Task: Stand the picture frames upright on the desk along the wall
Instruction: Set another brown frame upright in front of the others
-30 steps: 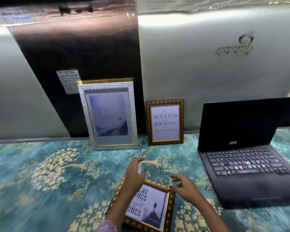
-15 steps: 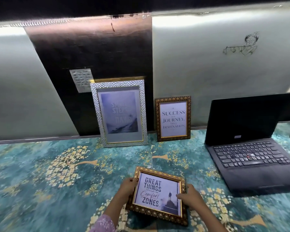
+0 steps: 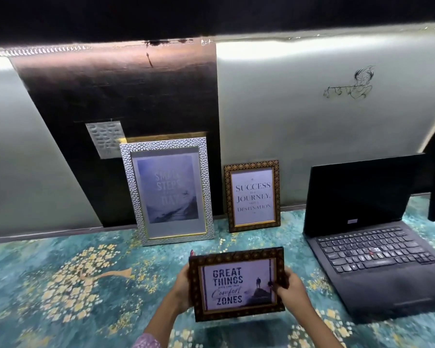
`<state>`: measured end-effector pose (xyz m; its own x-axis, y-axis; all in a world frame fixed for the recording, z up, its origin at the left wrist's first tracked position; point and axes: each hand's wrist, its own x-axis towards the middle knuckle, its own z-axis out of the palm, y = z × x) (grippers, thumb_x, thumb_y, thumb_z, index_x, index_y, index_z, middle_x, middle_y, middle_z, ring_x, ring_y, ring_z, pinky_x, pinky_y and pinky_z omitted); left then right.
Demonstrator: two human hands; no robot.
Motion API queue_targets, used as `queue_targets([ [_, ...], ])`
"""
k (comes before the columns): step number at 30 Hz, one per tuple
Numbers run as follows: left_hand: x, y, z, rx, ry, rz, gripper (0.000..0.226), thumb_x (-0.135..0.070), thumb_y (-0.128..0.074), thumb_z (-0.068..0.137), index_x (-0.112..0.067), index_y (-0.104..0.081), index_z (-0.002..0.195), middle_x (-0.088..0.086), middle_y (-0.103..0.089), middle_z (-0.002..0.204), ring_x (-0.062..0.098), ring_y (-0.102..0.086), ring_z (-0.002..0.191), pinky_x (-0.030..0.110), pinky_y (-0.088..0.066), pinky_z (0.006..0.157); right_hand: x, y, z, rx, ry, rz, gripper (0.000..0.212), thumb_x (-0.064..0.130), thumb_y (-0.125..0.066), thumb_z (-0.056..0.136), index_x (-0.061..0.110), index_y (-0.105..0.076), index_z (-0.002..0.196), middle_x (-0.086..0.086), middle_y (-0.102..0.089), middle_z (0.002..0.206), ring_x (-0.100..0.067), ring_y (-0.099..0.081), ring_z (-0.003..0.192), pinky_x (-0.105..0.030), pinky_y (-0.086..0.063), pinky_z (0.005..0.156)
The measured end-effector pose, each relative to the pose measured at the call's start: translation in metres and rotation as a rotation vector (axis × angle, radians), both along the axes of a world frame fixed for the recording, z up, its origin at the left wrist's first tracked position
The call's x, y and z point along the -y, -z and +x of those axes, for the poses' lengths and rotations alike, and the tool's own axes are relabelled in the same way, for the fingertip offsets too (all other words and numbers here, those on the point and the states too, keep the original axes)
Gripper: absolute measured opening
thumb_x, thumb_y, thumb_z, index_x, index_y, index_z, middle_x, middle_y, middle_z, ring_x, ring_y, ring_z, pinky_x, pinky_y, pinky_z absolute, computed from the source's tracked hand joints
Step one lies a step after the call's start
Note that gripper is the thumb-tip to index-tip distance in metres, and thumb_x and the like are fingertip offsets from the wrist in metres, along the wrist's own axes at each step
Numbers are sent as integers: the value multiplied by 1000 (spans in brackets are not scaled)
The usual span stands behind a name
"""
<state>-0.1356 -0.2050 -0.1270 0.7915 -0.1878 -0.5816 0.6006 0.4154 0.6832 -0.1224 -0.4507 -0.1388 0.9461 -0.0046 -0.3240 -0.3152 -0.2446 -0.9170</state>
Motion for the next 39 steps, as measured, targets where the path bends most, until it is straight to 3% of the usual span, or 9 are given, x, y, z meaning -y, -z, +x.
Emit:
queue_targets([
  [5,-11,11,11,-219,156,-80,98,-78,-25,71,0,-65,113,24,-69,111,35,-67,99,45,-49,87,-10,3,20,52,-95,43,42,-15,-61,73,24,-56,86,-1,-65,92,-25,-61,95,-36,-54,85],
  [11,-17,8,9,-236,169,-151,111,-85,-30,61,-2,-48,131,27,-42,142,43,-45,128,53,-36,109,-12,12,34,56,-117,79,36,-19,-61,70,16,-59,80,-7,-65,87,-25,-61,87,-16,-55,64],
  [17,-8,3,21,-229,80,-338,113,-81,-48,46,0,-55,125,27,-54,131,45,-56,115,58,-46,94,-8,6,34,41,-184,142,34,-22,-60,69,10,-60,79,-5,-65,81,-14,-60,78,-15,-54,59],
  [22,-4,6,30,-123,26,-425,110,-83,-46,49,-7,-55,127,31,-49,134,48,-47,123,60,-36,100,5,10,29,66,-214,129,33,-20,-63,68,7,-62,88,-5,-67,88,-4,-67,75,-16,-54,62],
  [25,10,-8,41,-135,137,-73,87,-71,-54,59,-5,-59,116,25,-69,101,36,-68,92,44,-50,85,8,11,27,88,-241,132,31,-17,-66,67,4,-63,90,-6,-68,88,-1,-67,74,-18,-54,63],
  [28,10,-8,30,-94,310,361,27,-21,-55,88,0,-67,75,9,-65,57,15,-62,49,27,-48,59,11,11,27,74,-203,149,32,-18,-65,67,8,-63,86,-4,-68,85,-6,-67,73,-19,-55,62],
  [31,-5,7,15,-211,397,391,69,-19,-43,93,-8,-59,27,4,-56,28,15,-57,36,28,-45,59,11,13,26,66,-164,109,35,-17,-62,72,15,-61,86,0,-67,87,-14,-63,84,-20,-55,66],
  [34,-4,23,16,-219,332,300,79,-17,-24,99,-7,-64,31,5,-62,34,14,-61,33,28,-44,58,8,15,23,81,-135,15,36,-12,-61,75,20,-57,91,4,-64,91,-16,-61,91,-23,-53,77],
  [39,-1,21,9,-187,282,205,81,-15,-20,98,-7,-63,30,5,-61,34,13,-60,31,21,-47,42,7,13,18,75,-116,11,42,-11,-63,74,29,-55,83,7,-64,89,-11,-61,87,-17,-53,66],
])
